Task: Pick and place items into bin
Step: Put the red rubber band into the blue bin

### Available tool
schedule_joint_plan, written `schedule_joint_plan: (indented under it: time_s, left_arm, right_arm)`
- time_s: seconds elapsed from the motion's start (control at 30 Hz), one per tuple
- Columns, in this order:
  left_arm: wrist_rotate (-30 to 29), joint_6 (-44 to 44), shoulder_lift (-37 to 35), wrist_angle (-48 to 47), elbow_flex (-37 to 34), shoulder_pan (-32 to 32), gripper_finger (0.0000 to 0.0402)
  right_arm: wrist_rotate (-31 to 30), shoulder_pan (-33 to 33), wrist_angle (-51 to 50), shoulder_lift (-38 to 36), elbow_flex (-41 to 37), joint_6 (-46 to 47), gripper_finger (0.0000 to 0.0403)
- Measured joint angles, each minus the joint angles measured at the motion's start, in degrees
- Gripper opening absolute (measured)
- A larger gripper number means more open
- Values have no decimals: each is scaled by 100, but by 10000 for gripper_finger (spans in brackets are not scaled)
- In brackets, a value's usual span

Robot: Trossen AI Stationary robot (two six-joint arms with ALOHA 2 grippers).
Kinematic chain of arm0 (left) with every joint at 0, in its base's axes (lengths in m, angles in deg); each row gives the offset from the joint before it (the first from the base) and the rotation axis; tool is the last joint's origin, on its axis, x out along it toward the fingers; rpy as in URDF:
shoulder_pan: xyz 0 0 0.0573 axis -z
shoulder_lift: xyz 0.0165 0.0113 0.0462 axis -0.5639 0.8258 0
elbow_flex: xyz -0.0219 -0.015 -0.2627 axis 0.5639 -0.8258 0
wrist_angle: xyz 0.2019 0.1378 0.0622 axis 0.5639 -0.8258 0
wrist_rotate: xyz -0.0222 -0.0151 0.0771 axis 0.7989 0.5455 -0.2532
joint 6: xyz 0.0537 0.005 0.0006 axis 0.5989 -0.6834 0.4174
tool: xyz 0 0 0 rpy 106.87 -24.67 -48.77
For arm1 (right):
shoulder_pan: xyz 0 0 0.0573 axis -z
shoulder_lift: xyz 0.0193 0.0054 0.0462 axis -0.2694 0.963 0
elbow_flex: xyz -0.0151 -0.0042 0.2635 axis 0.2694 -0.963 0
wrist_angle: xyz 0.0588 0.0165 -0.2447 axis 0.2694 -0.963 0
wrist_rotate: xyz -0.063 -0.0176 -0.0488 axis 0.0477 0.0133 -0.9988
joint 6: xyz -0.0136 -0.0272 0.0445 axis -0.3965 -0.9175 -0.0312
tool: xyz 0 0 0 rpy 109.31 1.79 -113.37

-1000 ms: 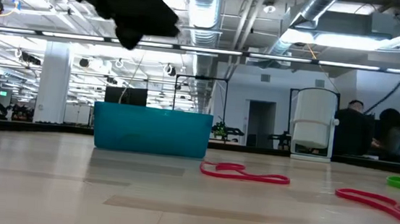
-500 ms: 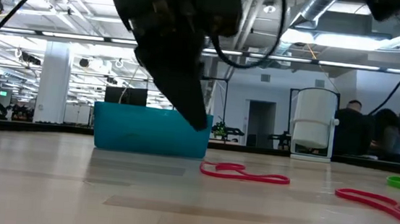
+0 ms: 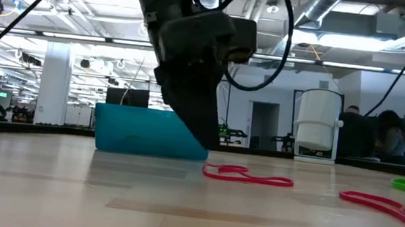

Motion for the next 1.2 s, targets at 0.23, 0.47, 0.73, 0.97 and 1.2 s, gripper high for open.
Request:
schedule_joint_plan:
  time_s: [0.23,0.47,0.73,0.97,1.2]
  left_arm:
    - [71,-724,158,-2,-6,-85,98]
    - [234,-1036,338,173,13,-77,98]
    - [128,-1082,344,97,11,-88,98]
    - [-40,-1144,153,-137,-17,-93,98]
    - [-300,1156,74,-94,-11,-95,98]
  right_arm:
    - [5,-75,-22,-8,-2,-202,67]
    - [7,-72,-24,-13,-4,-485,67]
    - [9,-72,-22,-17,-2,-715,67]
    - [12,-70,-22,-17,-2,-760,67]
    - [14,-70,-28,-17,-2,-773,67]
